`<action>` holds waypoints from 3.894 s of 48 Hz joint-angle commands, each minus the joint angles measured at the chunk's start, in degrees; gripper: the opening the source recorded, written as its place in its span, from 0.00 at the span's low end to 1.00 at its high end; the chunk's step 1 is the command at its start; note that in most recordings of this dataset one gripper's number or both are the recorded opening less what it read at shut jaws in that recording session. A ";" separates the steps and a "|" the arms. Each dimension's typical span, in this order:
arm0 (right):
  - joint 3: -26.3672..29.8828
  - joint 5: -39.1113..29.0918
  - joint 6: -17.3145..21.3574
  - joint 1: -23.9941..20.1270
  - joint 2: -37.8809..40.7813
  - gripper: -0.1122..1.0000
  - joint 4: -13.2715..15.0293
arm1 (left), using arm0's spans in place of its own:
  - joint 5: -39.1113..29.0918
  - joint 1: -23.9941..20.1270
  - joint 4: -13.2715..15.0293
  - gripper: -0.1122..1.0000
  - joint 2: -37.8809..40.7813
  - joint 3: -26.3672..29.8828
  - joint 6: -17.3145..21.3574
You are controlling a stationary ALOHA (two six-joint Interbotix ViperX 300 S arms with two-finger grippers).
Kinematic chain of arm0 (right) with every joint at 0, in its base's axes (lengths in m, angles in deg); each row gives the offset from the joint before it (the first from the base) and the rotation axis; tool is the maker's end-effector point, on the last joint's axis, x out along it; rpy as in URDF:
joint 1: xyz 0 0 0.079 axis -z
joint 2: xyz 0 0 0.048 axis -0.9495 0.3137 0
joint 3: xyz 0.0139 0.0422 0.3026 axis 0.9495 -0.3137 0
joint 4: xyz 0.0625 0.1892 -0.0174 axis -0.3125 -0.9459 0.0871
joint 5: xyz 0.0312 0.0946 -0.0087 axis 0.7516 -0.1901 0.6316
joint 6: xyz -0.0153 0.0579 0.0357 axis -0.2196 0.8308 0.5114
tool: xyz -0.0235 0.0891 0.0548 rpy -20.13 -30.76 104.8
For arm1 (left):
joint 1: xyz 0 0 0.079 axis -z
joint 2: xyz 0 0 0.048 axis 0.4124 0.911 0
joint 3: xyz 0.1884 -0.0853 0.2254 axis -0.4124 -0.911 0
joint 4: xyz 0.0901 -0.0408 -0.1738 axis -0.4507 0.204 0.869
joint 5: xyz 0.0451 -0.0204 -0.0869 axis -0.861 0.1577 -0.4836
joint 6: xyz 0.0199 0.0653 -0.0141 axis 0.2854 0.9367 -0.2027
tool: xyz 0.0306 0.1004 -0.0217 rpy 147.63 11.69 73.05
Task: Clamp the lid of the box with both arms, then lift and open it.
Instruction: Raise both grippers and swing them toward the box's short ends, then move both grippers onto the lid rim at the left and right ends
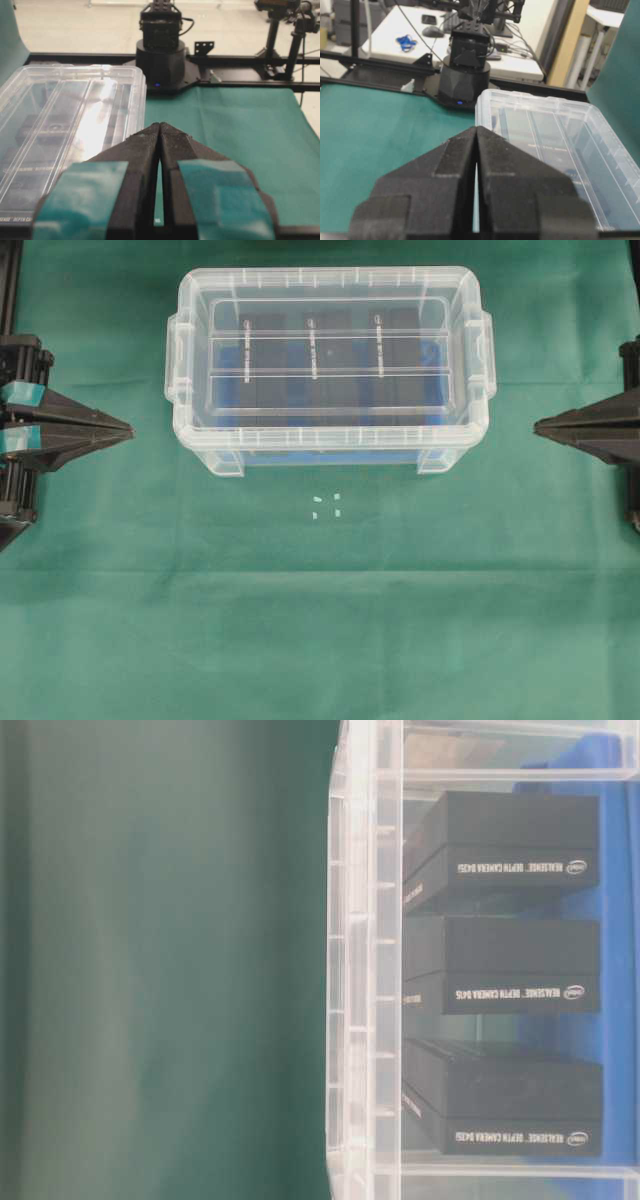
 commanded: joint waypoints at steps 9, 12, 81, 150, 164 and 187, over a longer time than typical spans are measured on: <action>2.90 -4.57 0.26 -0.09 0.53 0.10 0.00 | -1.41 0.35 0.00 0.11 0.09 1.76 0.62; 3.25 -5.62 0.26 0.00 0.44 0.10 0.00 | -1.49 0.35 0.00 0.11 -0.09 1.76 0.62; 13.27 -45.88 4.57 22.76 5.98 0.10 1.67 | -37.00 -18.28 0.00 0.11 3.43 10.90 -0.97; 23.91 -68.64 -3.78 23.12 26.63 0.10 5.10 | -68.47 -20.92 -1.32 0.11 22.15 23.29 9.67; 24.35 -68.91 -4.13 23.12 26.81 0.10 5.10 | -68.20 -20.92 -1.23 0.11 23.20 24.17 10.55; 28.12 -67.24 -6.68 23.12 32.52 0.10 5.10 | -64.51 -20.92 -0.97 0.11 33.05 28.56 15.73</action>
